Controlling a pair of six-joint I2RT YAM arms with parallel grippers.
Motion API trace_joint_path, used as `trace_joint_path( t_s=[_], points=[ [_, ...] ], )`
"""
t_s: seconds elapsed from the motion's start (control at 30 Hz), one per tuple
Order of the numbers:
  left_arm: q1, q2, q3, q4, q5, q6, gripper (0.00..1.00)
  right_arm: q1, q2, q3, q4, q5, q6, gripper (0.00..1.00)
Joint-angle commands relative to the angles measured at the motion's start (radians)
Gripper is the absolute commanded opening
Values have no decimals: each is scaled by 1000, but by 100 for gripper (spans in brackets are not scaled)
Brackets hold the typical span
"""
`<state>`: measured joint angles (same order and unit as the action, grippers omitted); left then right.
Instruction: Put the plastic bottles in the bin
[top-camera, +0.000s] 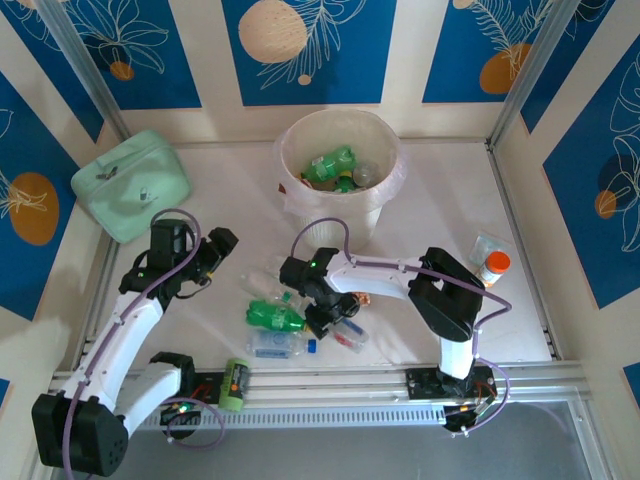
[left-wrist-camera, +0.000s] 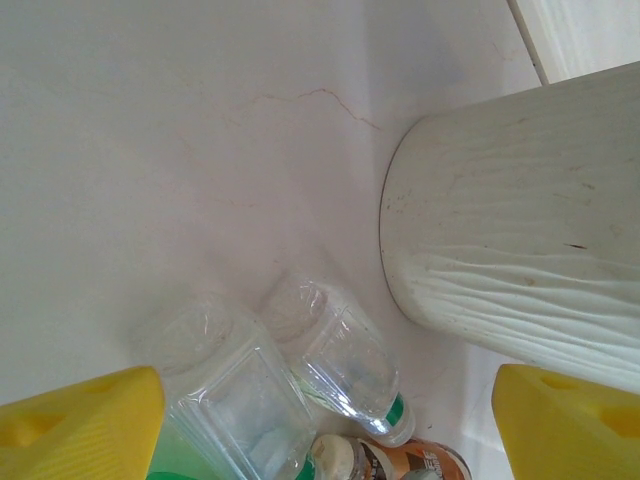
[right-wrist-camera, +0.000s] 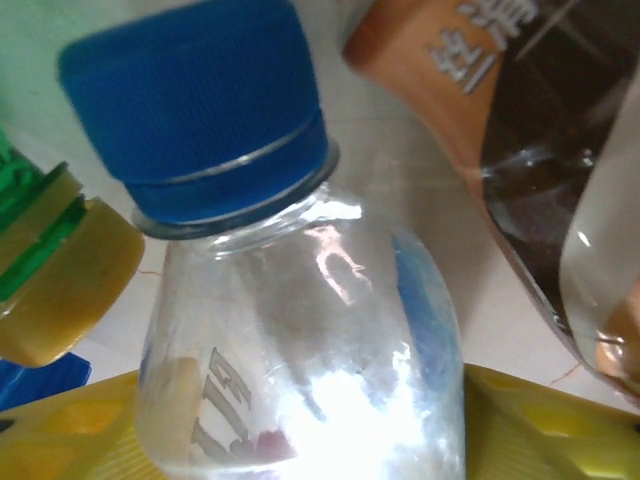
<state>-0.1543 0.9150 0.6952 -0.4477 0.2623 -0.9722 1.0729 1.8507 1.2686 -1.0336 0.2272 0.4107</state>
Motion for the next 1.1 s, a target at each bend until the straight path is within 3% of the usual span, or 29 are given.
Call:
trace_joint_path(
  t_s=[0.0,0.37,0.67,0.87,1.07],
  points=[
    [16,-11,-10,24,28,-14,84,4,1,12,-3,24,5,61],
    [16,5,-3,27,36,-11,84,34,-171,95,-114,133,61,57],
    [16,11,-5,30,48,-13,84,27,-325,315,-153,192,70,54],
    [15,35,-14,23,62,-9,82,-74,-365,504,-33,175,56,54],
    [14,32,-19,-4,57,-3,82,-262,-344,703,72,118,83,56]
  ],
)
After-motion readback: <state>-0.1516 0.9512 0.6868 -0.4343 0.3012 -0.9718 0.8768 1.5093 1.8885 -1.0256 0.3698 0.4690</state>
